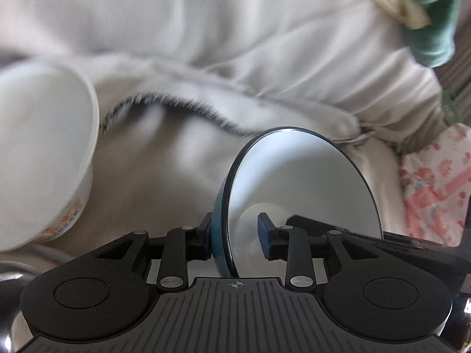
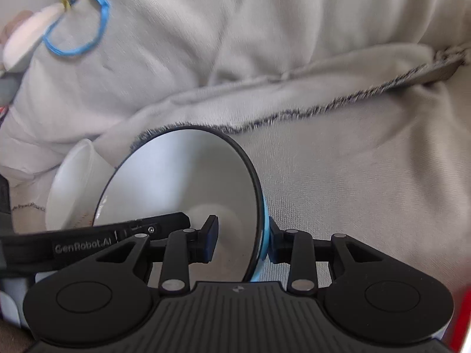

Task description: Organize plates and bowls

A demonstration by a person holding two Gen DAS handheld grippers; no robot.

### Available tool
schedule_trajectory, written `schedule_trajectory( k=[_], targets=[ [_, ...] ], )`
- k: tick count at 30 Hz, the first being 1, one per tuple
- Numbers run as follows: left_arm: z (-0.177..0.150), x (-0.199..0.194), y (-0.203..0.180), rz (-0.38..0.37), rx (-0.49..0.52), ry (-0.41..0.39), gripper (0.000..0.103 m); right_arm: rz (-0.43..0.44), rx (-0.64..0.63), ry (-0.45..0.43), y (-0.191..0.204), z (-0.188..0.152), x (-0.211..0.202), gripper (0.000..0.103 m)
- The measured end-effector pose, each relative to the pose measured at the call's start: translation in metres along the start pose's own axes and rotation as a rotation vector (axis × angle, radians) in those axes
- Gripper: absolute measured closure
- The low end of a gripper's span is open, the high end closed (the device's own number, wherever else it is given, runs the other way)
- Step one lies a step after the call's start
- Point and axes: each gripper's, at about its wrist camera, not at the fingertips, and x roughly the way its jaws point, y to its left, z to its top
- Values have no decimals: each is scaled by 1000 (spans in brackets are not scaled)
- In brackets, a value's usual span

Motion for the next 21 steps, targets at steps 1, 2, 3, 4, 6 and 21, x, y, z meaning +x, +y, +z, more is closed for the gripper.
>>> schedule_trajectory(
  k=[1,2,3,4,6,21],
  targets=[
    [0,-15,-4,-15,5,-19,69,8,6,-23,2,-1,-11,69],
    [0,-31,-9,-29,12,-42,69,28,18,-51,3,0,-25,69],
    [-1,-47,-13,-45,21,-63,69,51,26,-78,5,1,-39,69],
    [-3,-62,-15,-63,25,-77,69,72,30,-100,8,1,-52,69],
    [-10,-85,-19,-88,14,-72,69,86,19,-122,17,-3,-77,69],
    [-86,-70,2,-51,71,140,69,-99,-15,33,41,-103,-84,68]
  ],
)
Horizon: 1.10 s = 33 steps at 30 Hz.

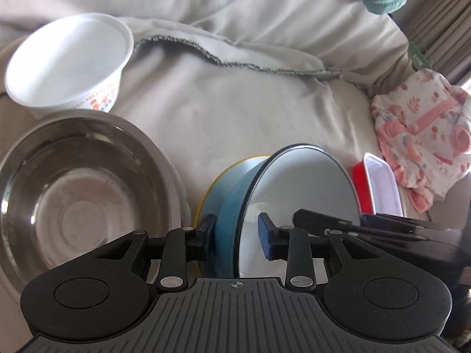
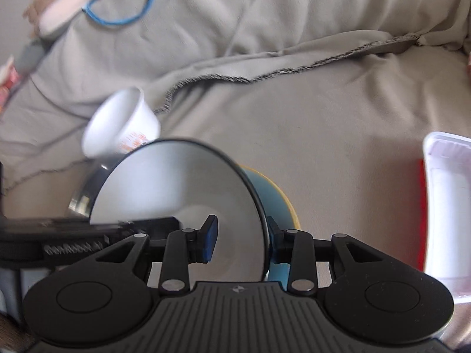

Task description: Organize plates and bowls

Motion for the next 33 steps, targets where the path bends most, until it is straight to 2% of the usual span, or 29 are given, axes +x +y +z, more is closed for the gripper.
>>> schedule_trajectory(
  k=[6,7,9,12,13,14,15,16,17,18,19,21,24,27,29,30,31,32,33],
  targets=[
    [5,-20,1,-11,34,-21,70,5,14,-2,-7,-6,-9,67],
    [8,-28,6,-36,10,-37,75,-4,0,-17,-5,-4,-14,67],
    [21,-48,20,-83,-69,-68,75,-35,-47,-67,4,1,-28,66],
    [48,-91,44,-113,-201,-183,75,-69,-118,-131,23,23,-46,66],
    [58,-105,51,-94,-211,-243,75,-68,-146,-145,32,33,-51,66],
    [69,-117,56,-38,-192,-305,74,-69,-183,-160,44,45,-54,65],
    [78,-123,63,47,-181,-351,73,-67,-212,-174,57,56,-54,63],
    [84,-124,74,146,-200,-377,73,-60,-231,-180,68,66,-52,55],
    [86,-123,88,231,-239,-398,73,-50,-238,-174,79,80,-46,48],
    [84,-119,105,281,-280,-420,73,-42,-232,-161,88,92,-38,48],
    [81,-113,122,300,-317,-423,73,-36,-228,-139,96,103,-28,48],
    [78,-96,156,263,-404,-365,73,-6,-217,-101,112,120,-6,48],
    [76,-78,185,219,-470,-358,73,59,-186,-72,136,139,38,43],
    [76,-62,201,183,-527,-348,73,43,-147,-40,154,147,93,40],
    [78,-54,205,172,-542,-325,73,18,-116,13,159,144,129,40],
    [80,-49,205,159,-538,-315,73,11,-96,40,159,142,144,41],
    [81,-45,204,140,-532,-305,73,10,-79,74,158,139,157,49],
    [80,-41,202,135,-521,-298,68,19,-68,115,155,136,167,65],
    [81,-39,197,156,-497,-300,69,32,-57,154,153,134,173,67]
  ],
)
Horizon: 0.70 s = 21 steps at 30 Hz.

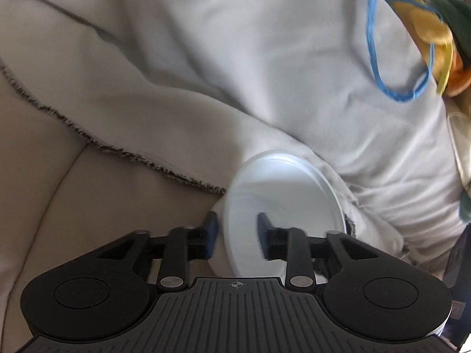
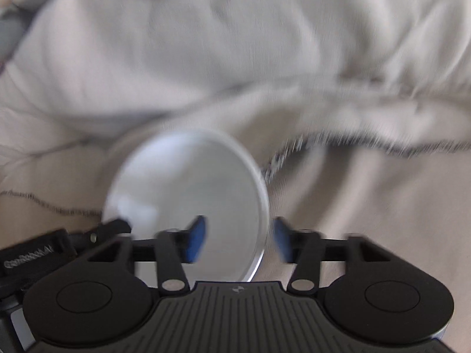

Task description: Organize plates and bowls

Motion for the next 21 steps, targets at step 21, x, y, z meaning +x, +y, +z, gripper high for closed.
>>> schedule_trajectory(
  k=[21],
  targets=[
    [-91,51,-133,-201,277,212,74,-162,114,-72,-169,-40,-88,64]
  ],
)
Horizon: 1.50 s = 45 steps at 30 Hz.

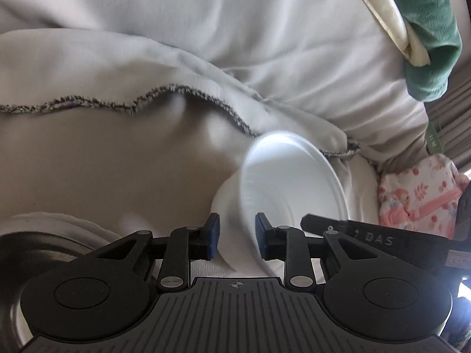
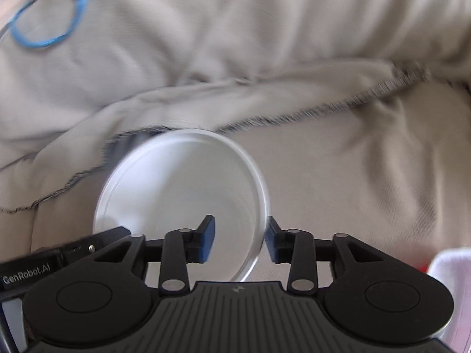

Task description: Organize plates and bowls

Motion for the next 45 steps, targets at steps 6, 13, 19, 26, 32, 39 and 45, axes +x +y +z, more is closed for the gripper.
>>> schedule_trajectory(
  k=[6,13,19,26,32,39,45],
  targets=[
    [-3,4,-8,3,31,5,74,103,117,93,-28,-12,7,64],
    [-12,-65,-54,-74,163,-112,74,92,60,-72,-11,-19,-65,68],
    [-48,-156,-92,-81,261,-140,72,129,-44,-121,11,-53,-159,67],
    [-92,-144,-58,-74,158,-7,74,76,-157,13,23,-108,-146,64],
    [-98,-177,6,-70,36,-109,74,-44,-219,7,30,-113,-141,63],
    [-93,-199,98,245,-153,-226,74,-30,-324,-181,95,-81,-171,33],
    [-94,-177,139,185,-253,-156,74,12,-363,6,163,-63,-93,31]
  ],
)
